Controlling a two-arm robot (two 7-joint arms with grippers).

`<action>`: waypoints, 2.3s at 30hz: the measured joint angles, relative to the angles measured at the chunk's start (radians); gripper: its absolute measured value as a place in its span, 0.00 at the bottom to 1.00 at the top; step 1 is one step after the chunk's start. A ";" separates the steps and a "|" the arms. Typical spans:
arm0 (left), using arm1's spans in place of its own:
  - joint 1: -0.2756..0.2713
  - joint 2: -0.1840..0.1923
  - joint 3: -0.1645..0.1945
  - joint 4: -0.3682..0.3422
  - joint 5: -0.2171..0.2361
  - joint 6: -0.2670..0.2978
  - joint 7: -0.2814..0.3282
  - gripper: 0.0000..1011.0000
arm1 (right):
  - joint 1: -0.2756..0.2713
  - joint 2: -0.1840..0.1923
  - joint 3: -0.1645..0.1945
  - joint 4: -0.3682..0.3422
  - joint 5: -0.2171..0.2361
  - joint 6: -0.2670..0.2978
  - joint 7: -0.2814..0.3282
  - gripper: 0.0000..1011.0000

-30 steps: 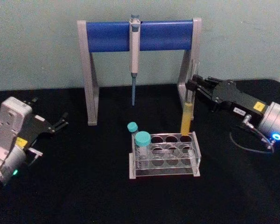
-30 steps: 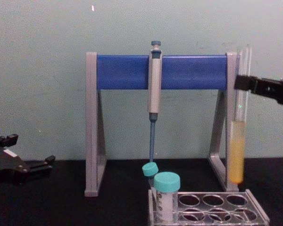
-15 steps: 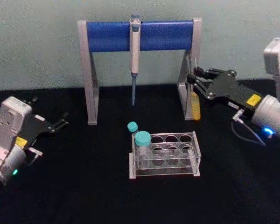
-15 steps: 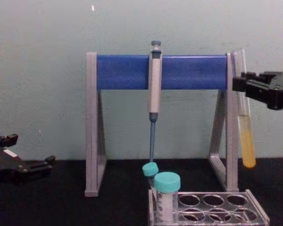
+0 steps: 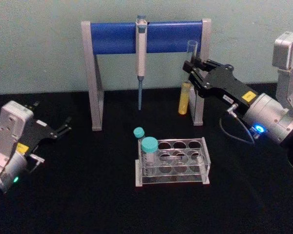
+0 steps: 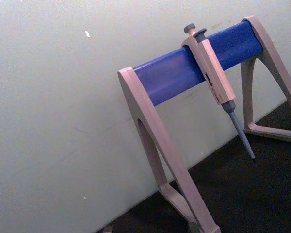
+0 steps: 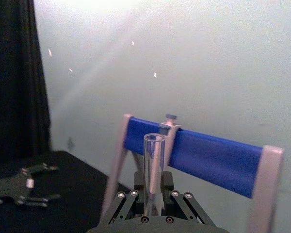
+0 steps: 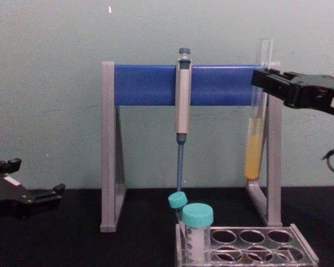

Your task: Pick up the test tube from the test tube rack, shake it, then place it back into the test tube rack.

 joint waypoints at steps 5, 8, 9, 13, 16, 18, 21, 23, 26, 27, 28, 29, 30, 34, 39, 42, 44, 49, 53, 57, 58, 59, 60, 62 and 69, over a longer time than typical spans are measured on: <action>0.000 0.000 0.000 0.000 0.000 0.000 0.000 0.99 | 0.008 -0.007 -0.002 0.015 0.079 0.030 0.068 0.22; 0.000 0.000 0.000 0.000 0.000 0.000 0.000 0.99 | 0.012 0.000 -0.009 0.019 0.130 0.055 0.120 0.22; 0.000 0.000 0.000 0.000 0.000 0.000 0.000 0.99 | 0.013 0.004 -0.011 0.019 0.143 0.062 0.135 0.22; 0.000 0.000 0.000 0.000 0.000 0.000 0.000 0.99 | 0.011 0.040 -0.020 0.009 0.198 0.104 0.199 0.22; 0.000 0.000 0.000 0.000 0.000 0.000 0.000 0.99 | 0.002 0.076 -0.027 -0.012 0.207 0.121 0.218 0.22; 0.000 0.000 0.000 0.000 0.000 0.000 0.000 0.99 | -0.005 0.097 -0.028 -0.027 0.207 0.126 0.222 0.22; 0.000 0.000 0.000 0.000 0.000 0.000 0.000 0.99 | -0.017 0.140 -0.032 -0.058 0.196 0.129 0.221 0.22; 0.000 0.000 0.000 0.000 0.000 0.000 0.000 0.99 | -0.024 0.169 -0.034 -0.080 0.177 0.128 0.209 0.22; 0.000 0.000 0.000 0.000 0.000 0.000 0.000 0.99 | -0.031 0.194 -0.036 -0.102 0.143 0.119 0.178 0.22; 0.000 0.000 0.000 0.000 0.000 0.000 0.000 0.99 | -0.036 0.209 -0.039 -0.116 0.112 0.110 0.144 0.22; 0.000 0.000 0.000 0.000 0.000 0.000 0.000 0.99 | -0.037 0.215 -0.041 -0.123 0.092 0.105 0.123 0.22; 0.000 0.000 0.000 0.000 0.000 0.000 0.000 0.99 | -0.041 0.221 -0.044 -0.136 0.049 0.094 0.081 0.22; 0.000 0.000 0.000 0.000 0.000 0.000 0.000 0.99 | -0.041 0.221 -0.044 -0.136 0.049 0.094 0.081 0.22; 0.000 0.000 0.000 0.000 0.000 0.000 0.000 0.99 | -0.047 0.208 -0.048 -0.151 -0.070 0.063 -0.032 0.22; 0.000 0.000 0.000 0.000 0.000 0.000 0.000 0.99 | -0.040 0.154 -0.049 -0.127 -0.146 0.023 -0.107 0.22; 0.000 0.000 0.000 0.000 0.000 0.000 0.000 0.99 | -0.031 0.116 -0.046 -0.097 -0.155 -0.005 -0.122 0.22; 0.000 0.000 0.000 0.000 0.000 0.000 0.000 0.99 | -0.026 0.096 -0.044 -0.080 -0.156 -0.018 -0.125 0.22; 0.000 0.000 0.000 0.000 0.000 0.000 0.000 0.99 | -0.015 0.041 -0.032 -0.037 -0.105 -0.036 -0.087 0.22; 0.000 0.000 0.000 0.000 0.000 0.000 0.000 0.99 | -0.012 0.015 -0.020 -0.019 -0.035 -0.024 -0.024 0.22; 0.000 0.000 0.000 0.000 0.000 0.000 0.000 0.99 | -0.012 0.011 -0.012 -0.013 0.049 0.011 0.056 0.22; 0.000 0.000 0.000 0.000 0.000 0.000 0.000 0.99 | -0.012 0.014 -0.012 -0.013 0.061 0.017 0.067 0.22; 0.000 0.000 0.000 0.000 0.000 0.000 0.000 0.99 | -0.012 0.018 -0.012 -0.013 0.073 0.024 0.079 0.22; 0.000 0.000 0.000 0.000 0.000 0.000 0.000 0.99 | -0.012 0.022 -0.013 -0.014 0.084 0.030 0.089 0.22; 0.000 0.000 0.000 0.000 0.000 0.000 0.000 0.99 | -0.012 0.036 -0.017 -0.019 0.111 0.049 0.118 0.22; 0.000 0.000 0.000 0.000 0.000 0.000 0.000 0.99 | -0.024 0.104 -0.031 -0.052 0.136 0.078 0.164 0.22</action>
